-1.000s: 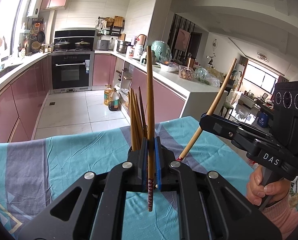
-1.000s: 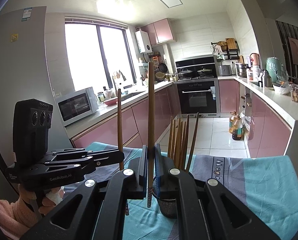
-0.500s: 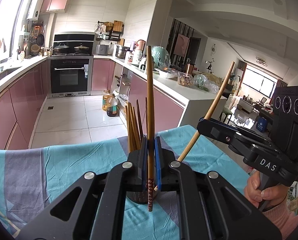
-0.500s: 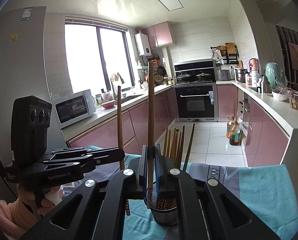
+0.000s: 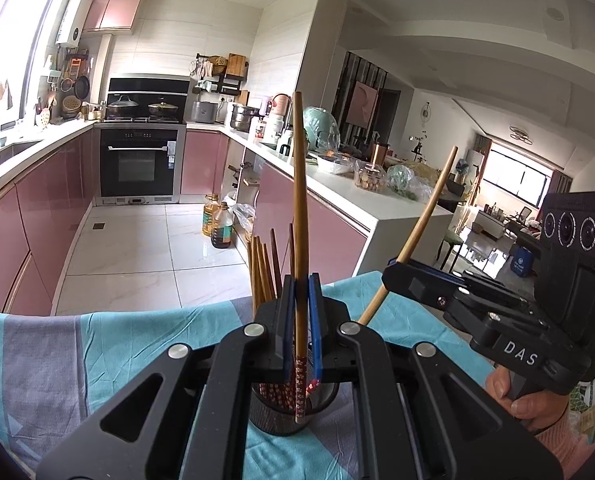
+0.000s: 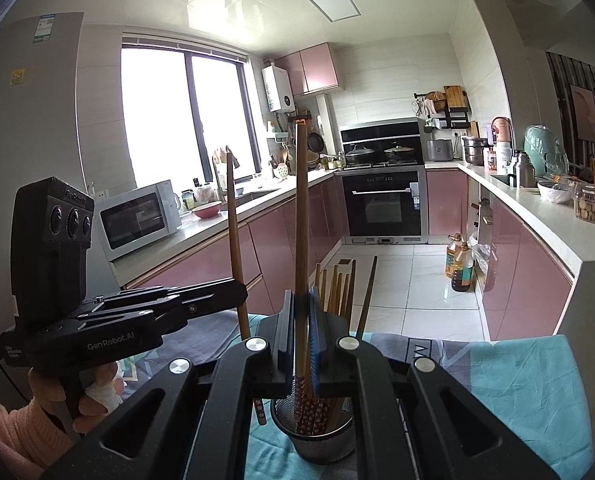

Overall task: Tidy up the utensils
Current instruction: 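Carry both upright chopsticks over the mesh cup and lower them in, then open both grippers to release the chopsticks into the mesh cup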

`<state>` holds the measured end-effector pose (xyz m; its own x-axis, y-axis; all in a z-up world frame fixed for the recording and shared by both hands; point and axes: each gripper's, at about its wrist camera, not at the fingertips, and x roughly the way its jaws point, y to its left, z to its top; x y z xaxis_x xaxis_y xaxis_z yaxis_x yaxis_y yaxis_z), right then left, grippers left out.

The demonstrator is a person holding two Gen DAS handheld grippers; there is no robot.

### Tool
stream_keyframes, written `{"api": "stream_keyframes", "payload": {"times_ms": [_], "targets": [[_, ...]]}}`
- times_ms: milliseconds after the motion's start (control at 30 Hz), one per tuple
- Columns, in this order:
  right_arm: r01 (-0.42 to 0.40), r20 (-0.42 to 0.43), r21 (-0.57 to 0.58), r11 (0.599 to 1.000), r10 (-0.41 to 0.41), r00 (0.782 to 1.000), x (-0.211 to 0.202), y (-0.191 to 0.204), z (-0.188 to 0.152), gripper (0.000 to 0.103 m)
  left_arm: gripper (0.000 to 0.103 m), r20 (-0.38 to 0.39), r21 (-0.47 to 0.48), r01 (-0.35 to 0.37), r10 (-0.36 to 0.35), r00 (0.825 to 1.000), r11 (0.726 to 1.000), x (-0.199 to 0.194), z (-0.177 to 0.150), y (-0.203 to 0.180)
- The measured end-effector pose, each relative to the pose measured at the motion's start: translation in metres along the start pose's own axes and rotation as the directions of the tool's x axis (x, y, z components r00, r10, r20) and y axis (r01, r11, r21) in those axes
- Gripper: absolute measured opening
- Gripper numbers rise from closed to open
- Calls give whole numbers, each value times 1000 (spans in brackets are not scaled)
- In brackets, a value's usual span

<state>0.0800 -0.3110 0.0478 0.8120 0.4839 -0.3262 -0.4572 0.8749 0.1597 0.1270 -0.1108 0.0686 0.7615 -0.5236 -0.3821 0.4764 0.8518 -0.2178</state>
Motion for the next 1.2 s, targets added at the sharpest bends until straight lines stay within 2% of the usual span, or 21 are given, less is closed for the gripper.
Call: {"api": "stream_keyframes", "payload": {"times_ms": [333,1200], "targets": [[12,-21,18,1000,-11,1000,12,-2,-1,6,8,19,-3,-2,2,1000,1000,2,1,1],[33,-108,39,999,-29,994,39,-9,-17,6,8,-40,-29,6,-7,999,1000,24,4,7]]}}
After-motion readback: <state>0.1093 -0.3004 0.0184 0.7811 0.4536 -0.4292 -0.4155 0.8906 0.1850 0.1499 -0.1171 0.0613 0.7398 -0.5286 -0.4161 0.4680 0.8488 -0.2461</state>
